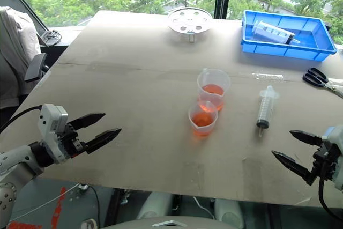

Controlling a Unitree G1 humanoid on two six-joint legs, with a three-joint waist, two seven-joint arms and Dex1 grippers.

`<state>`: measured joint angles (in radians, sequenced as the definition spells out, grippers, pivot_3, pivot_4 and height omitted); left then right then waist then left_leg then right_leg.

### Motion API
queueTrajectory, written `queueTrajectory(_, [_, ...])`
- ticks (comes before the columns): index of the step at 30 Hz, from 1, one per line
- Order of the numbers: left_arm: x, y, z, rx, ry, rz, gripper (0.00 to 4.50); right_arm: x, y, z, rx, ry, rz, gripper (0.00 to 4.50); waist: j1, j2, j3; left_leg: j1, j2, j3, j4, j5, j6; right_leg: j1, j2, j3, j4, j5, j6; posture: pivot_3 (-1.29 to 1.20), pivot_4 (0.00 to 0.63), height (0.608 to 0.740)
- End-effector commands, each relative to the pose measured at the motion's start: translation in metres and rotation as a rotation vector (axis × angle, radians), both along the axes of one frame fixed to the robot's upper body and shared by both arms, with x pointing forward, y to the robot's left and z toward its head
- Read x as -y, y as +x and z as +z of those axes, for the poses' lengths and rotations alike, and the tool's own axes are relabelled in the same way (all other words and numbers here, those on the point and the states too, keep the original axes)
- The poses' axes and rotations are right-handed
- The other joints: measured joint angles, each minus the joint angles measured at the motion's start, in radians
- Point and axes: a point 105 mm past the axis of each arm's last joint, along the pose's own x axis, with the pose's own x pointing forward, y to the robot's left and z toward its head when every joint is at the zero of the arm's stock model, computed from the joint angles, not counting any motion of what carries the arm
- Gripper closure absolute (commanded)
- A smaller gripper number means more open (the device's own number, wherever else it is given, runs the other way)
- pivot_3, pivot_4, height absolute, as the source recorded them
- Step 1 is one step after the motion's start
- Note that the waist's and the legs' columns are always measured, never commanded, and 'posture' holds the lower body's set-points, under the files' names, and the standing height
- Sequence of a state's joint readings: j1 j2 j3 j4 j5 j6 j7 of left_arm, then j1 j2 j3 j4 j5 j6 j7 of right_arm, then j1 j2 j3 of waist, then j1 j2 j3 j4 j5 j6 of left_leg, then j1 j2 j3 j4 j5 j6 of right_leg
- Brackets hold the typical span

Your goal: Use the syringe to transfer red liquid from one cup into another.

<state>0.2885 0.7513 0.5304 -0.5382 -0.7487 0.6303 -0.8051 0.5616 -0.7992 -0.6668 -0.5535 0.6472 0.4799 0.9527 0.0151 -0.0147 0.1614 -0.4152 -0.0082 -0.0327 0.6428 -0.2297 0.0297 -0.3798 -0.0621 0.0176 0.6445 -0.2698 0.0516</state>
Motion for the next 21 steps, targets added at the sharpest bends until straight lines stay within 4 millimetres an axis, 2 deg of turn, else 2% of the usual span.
queueTrajectory(1, [0.007,0.002,0.014,0.046,0.009,-0.052,0.03,-0.004,0.015,0.016,0.069,0.024,-0.044,0.13,0.0,0.0,0.0,0.0,0.0,0.0,0.0,0.0,0.0,0.0,0.0,0.0,0.0,0.0,0.0,0.0,0.15,0.74])
queueTrajectory(2, [0.015,0.006,0.02,0.068,0.001,-0.078,0.03,-0.007,0.026,0.021,0.058,0.073,-0.087,0.13,-0.001,0.0,0.0,0.0,0.0,0.0,-0.001,0.0,0.0,0.0,0.0,0.0,-0.001,0.0,0.0,0.0,0.15,0.74])
queueTrajectory(6, [0.043,0.015,0.046,0.149,-0.018,-0.204,0.03,-0.004,0.063,0.038,-0.007,-0.037,-0.242,0.13,-0.001,0.005,0.003,0.0,0.0,0.001,0.001,0.0,0.0,0.0,0.0,0.0,-0.001,0.003,-0.004,0.0,0.15,0.74])
queueTrajectory(8, [0.055,0.015,0.054,0.17,-0.018,-0.262,0.03,-0.008,0.075,0.048,-0.033,-0.003,-0.261,0.13,-0.001,0.005,0.003,0.0,0.0,0.001,0.001,0.0,0.0,0.0,0.0,-0.001,-0.001,0.003,-0.004,0.0,0.15,0.74])
queueTrajectory(11, [0.08,0.009,0.067,0.202,-0.006,-0.407,0.03,0.0,0.109,0.052,-0.113,-0.042,-0.428,0.13,-0.005,0.004,0.004,-0.001,0.0,0.001,0.0,0.001,0.0,-0.001,0.002,-0.001,-0.002,0.003,-0.004,0.0,0.15,0.74])
queueTrajectory(14, [0.097,0.005,0.078,0.233,-0.012,-0.487,0.03,0.005,0.131,0.05,-0.229,-0.051,-0.562,0.13,-0.004,0.004,0.005,-0.002,-0.001,0.002,0.0,0.001,0.0,-0.002,0.003,-0.001,-0.001,0.005,-0.001,0.0,0.15,0.74])
queueTrajectory(17, [0.106,0.003,0.086,0.254,-0.021,-0.527,0.03,0.003,0.147,0.044,-0.328,-0.017,-0.598,0.13,-0.001,0.004,0.005,-0.003,-0.001,0.001,-0.001,0.001,0.0,-0.004,0.007,-0.001,-0.001,0.006,0.0,0.0,0.15,0.74])
queueTrajectory(21, [0.112,0.003,0.089,0.264,-0.026,-0.536,0.03,0.003,0.162,0.026,-0.466,0.001,-0.641,0.13,-0.004,0.004,0.005,-0.006,-0.002,0.002,-0.001,0.001,0.0,-0.006,0.008,-0.001,-0.001,0.006,0.001,0.0,0.15,0.74])
